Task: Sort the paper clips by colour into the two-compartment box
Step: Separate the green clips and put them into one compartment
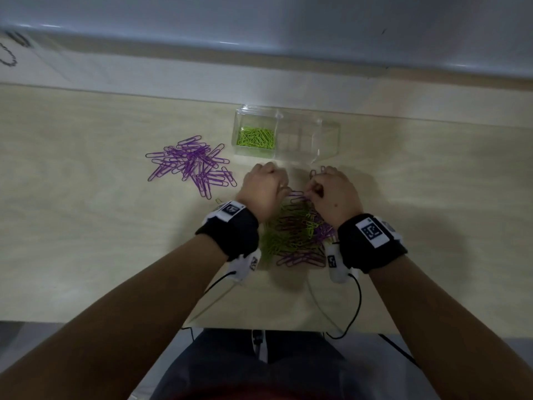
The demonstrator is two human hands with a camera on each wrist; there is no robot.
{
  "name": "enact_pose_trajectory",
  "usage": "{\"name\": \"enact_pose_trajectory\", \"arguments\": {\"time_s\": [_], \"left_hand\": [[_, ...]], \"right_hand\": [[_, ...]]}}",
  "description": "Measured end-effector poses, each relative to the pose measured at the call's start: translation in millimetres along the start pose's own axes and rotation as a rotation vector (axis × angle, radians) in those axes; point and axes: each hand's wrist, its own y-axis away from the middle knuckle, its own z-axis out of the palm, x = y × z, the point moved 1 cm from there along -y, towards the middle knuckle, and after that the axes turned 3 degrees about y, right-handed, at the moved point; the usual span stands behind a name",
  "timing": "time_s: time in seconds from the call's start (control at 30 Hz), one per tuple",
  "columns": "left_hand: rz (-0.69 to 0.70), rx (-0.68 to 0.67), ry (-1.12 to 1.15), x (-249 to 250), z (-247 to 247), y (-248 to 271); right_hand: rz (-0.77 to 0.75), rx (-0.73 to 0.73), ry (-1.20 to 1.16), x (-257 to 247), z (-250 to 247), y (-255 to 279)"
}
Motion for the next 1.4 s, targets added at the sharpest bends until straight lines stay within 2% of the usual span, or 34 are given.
{"name": "enact_pose_trajectory", "arguments": {"time_s": [0.1,0.2,0.3,0.37,0.43,0.5,0.57,0.63,0.67,0.73,0.83,0.9,0.97,1.07,1.17,1.23,1.3,1.4], "left_hand": [[-0.098,-0.161,-0.113,15.9,6.0,-13.5],[-0.124,-0.212,-0.141,18.2,9.2,-16.6],[-0.122,-0.178,0.112,7.8,7.3,-11.8],[-0.141,-0.074,0.377,-6.9,-1.0,-3.5],[-0.178,0.130,0.514,-27.0,-12.7,5.2],[-0.248,0.273,0.491,-48.2,-26.6,12.2],[-0.280,0.338,0.292,-66.5,-36.4,18.2],[-0.211,0.372,0.073,-73.0,-39.1,22.3],[-0.134,0.368,0.016,-71.0,-38.1,23.6],[0.003,0.277,0.047,-62.0,-28.4,23.9],[0.140,0.053,0.031,-43.3,-7.1,24.4],[0.210,0.001,0.016,-38.0,4.4,30.0],[0.229,0.030,0.042,-42.8,9.8,38.4],[0.260,0.104,0.086,-56.2,5.8,54.7],[0.310,0.141,0.100,-69.3,-8.0,76.1],[0.264,0.196,0.101,-81.5,-17.7,90.8],[0.131,0.257,0.073,-96.8,-23.2,103.1],[-0.076,0.199,0.044,-108.2,-22.3,111.0]], "right_hand": [[0.010,-0.096,0.124,-4.6,0.8,-1.1],[0.036,-0.163,0.149,-2.8,5.8,-0.8],[0.035,-0.219,0.158,-0.8,9.0,-0.7],[0.027,-0.215,0.166,-0.2,9.2,0.7],[-0.001,-0.160,0.124,0.8,8.7,3.6],[-0.028,-0.028,-0.021,1.7,5.4,7.2],[0.020,0.112,-0.172,8.2,0.8,9.9],[0.112,0.222,-0.264,18.4,-3.8,12.2],[0.149,0.254,-0.290,23.2,-6.0,13.3],[0.209,0.268,-0.321,29.6,-9.6,14.3],[0.283,0.277,-0.358,36.2,-12.9,13.8],[0.302,0.279,-0.316,41.0,-13.2,12.0],[0.282,0.270,-0.219,43.6,-11.2,10.2],[0.150,0.272,-0.138,29.3,-6.8,10.9],[-0.027,0.129,-0.144,-5.1,7.5,15.6],[-0.111,0.007,-0.140,-27.5,19.1,18.2],[-0.151,-0.049,-0.128,-42.8,30.5,16.9],[-0.152,-0.080,-0.034,-60.7,46.3,12.7]]}}
